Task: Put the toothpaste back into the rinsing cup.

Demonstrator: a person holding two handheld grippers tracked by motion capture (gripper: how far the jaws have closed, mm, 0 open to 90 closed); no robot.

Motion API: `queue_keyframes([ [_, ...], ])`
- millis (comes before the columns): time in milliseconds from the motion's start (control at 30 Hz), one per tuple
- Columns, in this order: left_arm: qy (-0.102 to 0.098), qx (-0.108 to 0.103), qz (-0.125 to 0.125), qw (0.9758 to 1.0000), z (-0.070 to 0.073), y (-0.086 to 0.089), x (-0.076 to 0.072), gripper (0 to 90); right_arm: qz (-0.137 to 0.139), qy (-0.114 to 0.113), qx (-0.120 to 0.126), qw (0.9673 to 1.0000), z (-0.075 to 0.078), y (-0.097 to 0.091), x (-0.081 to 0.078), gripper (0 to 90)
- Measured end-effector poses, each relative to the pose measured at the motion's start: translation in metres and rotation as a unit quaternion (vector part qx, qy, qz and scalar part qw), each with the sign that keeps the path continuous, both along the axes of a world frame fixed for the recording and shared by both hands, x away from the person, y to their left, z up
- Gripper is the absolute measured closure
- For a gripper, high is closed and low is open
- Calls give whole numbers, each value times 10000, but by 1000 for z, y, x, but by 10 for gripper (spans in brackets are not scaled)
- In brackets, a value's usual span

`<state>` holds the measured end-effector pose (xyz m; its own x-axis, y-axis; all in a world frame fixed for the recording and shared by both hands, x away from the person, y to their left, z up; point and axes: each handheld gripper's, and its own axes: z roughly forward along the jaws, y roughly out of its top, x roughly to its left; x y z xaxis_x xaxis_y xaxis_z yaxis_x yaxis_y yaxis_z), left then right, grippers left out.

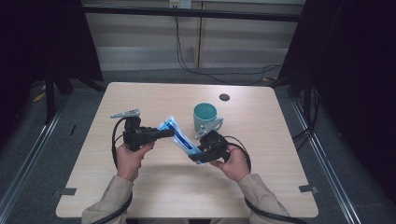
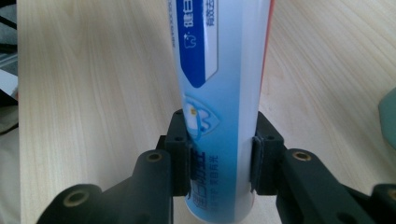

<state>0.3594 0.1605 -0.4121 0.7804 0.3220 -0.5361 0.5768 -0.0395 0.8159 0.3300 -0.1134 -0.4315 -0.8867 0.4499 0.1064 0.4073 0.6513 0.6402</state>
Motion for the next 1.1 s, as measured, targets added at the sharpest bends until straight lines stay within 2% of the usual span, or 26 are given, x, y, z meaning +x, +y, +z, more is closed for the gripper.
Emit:
queue_keyframes([
  [167,-95,121,-55,9999,15,-5,0,802,-42,-7,192,9998,5,-2,1,629],
  [333,-341,330,-119,9988,29,-14,-3,820,-65,-103,153,9998,8,-3,1,568],
  [400,-337,380,-172,9986,32,-16,-3,823,-70,-153,180,9997,8,-3,1,554],
  [533,-358,382,-195,9984,35,-19,-2,826,-103,-159,271,9995,9,-5,1,521],
  [567,-393,441,-182,9981,35,-20,-2,826,-130,-133,288,9994,9,-6,1,508],
  [600,-372,420,-194,9982,36,-21,-2,826,-140,-122,335,9993,9,-7,1,475],
  [700,-429,565,-162,9973,39,-23,-2,826,-203,-85,570,9981,10,-10,2,382],
  [767,-397,521,-155,9977,38,-23,-1,826,-320,-122,634,9974,13,-12,3,326],
  [833,-344,495,-166,9980,37,-24,0,826,-380,-119,791,9961,16,-16,4,318],
  [967,-395,613,-144,9972,40,-27,1,826,-450,-160,960,9942,21,-20,6,294],
  [1100,-398,563,-143,9975,42,-29,2,825,-475,-257,1058,9929,29,-20,6,291],
])
